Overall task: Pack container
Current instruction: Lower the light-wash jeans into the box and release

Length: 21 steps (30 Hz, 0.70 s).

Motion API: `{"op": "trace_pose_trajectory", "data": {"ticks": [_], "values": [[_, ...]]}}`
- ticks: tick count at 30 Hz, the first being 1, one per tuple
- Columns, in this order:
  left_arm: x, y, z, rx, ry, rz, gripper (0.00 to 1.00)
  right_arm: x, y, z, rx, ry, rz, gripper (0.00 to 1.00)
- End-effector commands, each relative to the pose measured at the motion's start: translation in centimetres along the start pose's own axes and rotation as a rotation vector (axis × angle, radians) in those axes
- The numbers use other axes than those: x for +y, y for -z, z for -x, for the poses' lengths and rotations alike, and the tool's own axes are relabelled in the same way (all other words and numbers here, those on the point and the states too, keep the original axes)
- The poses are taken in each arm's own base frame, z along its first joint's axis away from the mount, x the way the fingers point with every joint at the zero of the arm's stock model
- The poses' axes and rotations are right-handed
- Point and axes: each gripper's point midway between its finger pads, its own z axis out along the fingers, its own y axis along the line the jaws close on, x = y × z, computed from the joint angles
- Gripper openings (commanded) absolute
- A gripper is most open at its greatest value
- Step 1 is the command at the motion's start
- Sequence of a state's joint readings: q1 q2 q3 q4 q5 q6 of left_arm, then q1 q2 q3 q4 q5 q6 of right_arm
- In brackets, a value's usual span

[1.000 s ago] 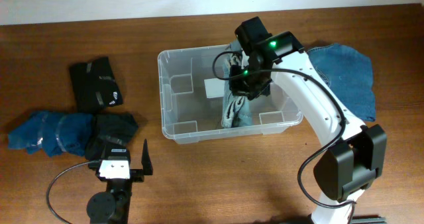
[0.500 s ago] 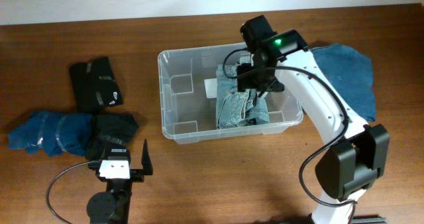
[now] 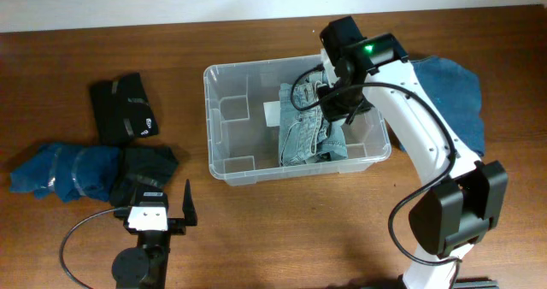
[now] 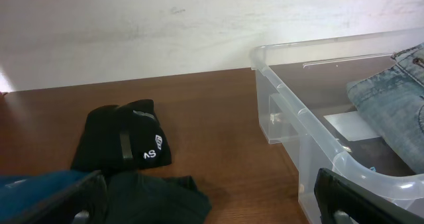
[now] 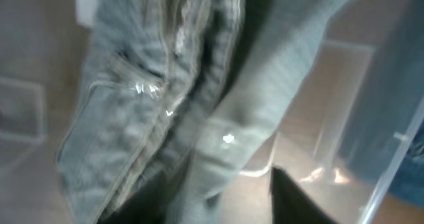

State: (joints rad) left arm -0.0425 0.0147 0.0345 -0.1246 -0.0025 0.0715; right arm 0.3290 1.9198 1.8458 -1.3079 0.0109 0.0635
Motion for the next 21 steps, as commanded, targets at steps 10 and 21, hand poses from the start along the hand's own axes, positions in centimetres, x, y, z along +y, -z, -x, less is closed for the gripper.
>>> {"op": "trace_pose_trajectory", "data": {"ticks": [10, 21], "values": [[-0.1, 0.0, 0.0, -0.004, -0.012, -0.007, 0.99, 3.6, -1.7, 0.2, 0.011, 0.124, 0.021, 0.04], [-0.1, 0.0, 0.0, -0.004, -0.012, -0.007, 0.99, -6.1, -4.2, -2.5, 0.167, -0.02, -0.225, 0.04]]}}
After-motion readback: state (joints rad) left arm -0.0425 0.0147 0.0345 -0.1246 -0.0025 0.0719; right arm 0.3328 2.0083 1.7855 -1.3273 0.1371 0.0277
